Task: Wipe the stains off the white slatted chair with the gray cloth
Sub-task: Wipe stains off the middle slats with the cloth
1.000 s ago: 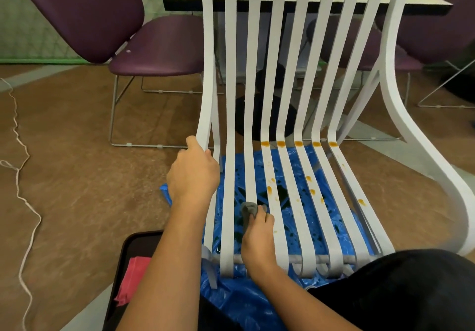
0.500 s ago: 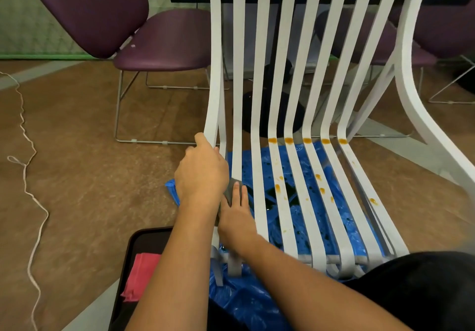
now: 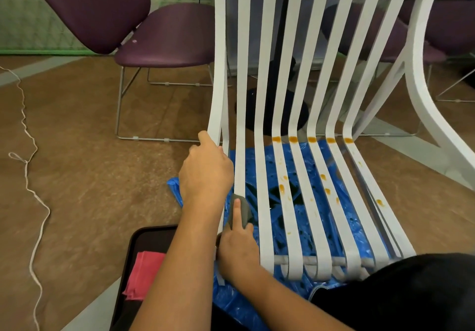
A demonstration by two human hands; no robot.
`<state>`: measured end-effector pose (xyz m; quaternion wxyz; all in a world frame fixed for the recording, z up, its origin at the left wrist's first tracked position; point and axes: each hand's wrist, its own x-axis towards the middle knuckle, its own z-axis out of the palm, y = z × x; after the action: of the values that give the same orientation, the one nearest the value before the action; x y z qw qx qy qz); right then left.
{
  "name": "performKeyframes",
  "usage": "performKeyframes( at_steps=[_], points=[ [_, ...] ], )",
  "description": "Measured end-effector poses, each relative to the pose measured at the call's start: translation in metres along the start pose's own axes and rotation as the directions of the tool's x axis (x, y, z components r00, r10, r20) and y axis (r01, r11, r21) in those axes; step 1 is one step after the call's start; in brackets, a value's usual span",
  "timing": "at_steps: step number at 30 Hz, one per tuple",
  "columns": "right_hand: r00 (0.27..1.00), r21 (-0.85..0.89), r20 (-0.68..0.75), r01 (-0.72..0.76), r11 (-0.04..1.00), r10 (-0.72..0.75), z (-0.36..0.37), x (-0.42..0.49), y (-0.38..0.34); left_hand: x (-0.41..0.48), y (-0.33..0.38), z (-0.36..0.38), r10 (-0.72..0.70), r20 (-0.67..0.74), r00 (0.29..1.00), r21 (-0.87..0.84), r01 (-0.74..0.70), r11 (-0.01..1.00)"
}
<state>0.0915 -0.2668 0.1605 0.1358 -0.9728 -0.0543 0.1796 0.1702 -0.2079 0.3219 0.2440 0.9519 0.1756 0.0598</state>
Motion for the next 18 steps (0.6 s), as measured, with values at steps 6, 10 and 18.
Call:
performKeyframes(
  at_steps=[6, 10, 18],
  points=[
    [1.000, 0.022, -0.020, 0.001, 1.000, 0.000, -0.010, 0.017, 0.003, -0.002, -0.001, -0.001, 0.012, -0.009, 1.000, -0.015, -0.012, 1.000],
    [0.999, -0.038, 0.030, 0.016, 0.999, -0.015, -0.035, 0.063, 0.007, -0.002, 0.000, 0.000, 0.012, -0.018, 1.000, -0.007, -0.012, 1.000],
    [0.998, 0.040, 0.044, 0.037, 0.999, -0.038, -0.040, 0.054, 0.013, -0.002, 0.003, 0.000, 0.015, -0.016, 1.000, -0.008, -0.015, 1.000]
  ],
)
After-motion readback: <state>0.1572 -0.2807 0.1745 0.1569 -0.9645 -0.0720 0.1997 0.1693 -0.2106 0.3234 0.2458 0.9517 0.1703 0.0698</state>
